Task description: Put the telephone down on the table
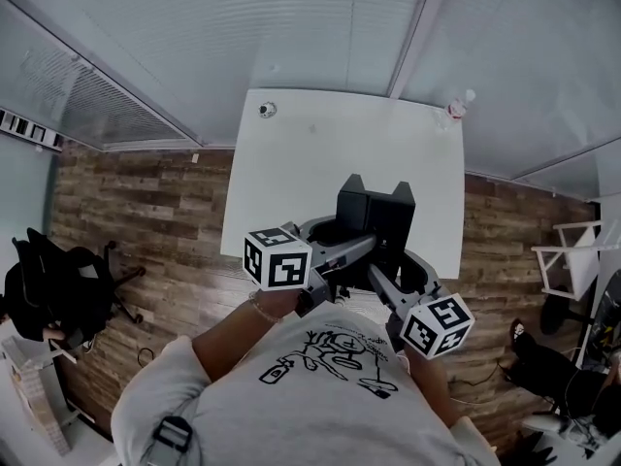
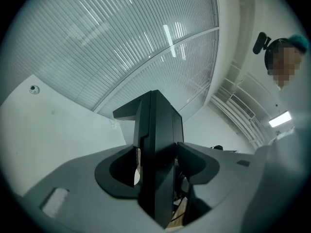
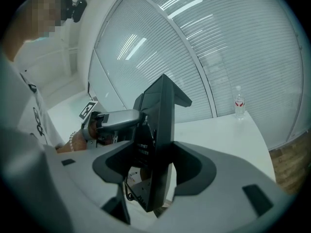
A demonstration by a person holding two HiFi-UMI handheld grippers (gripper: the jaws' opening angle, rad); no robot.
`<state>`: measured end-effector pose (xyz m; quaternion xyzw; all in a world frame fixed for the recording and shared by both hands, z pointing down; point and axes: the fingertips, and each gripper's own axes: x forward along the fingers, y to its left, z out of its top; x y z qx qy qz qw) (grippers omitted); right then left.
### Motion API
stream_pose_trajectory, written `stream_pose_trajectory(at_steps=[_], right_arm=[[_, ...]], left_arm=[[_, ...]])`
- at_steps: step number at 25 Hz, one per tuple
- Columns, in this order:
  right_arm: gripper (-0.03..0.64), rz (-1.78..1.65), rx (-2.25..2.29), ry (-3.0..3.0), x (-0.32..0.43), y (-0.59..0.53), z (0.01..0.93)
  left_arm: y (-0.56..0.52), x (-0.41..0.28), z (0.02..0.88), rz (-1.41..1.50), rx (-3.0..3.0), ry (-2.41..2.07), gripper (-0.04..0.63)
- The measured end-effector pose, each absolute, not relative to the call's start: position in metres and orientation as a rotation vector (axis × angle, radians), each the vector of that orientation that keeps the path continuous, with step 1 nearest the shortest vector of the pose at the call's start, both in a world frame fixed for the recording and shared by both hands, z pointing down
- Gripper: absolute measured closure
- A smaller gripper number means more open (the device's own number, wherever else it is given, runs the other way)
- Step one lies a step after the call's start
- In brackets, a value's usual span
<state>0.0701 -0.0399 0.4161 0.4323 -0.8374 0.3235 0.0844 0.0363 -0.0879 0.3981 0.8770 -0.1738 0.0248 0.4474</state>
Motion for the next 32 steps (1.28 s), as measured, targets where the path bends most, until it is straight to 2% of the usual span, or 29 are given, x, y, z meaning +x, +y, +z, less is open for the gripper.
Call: stream_pose_trajectory(at_steps=[15, 22, 32], right_arm=[[0.382, 0.968, 1.300, -2.497, 0.050, -0.164, 0.415], [0.382, 0.986, 1.278, -2.498, 0.046, -0.172, 0.416], [0.382, 0.959, 1.247, -2.511, 0.084, -0.156, 0.409]], left_arm=[[-0.212, 0.017, 0.396, 0.073, 2.185, -0.430, 0.345], [-0.220, 0.012, 0.397, 0.079, 2.172, -0.444, 0.345], [-0.202, 0.049, 0.390, 0.051, 2.175, -0.466, 0.345]])
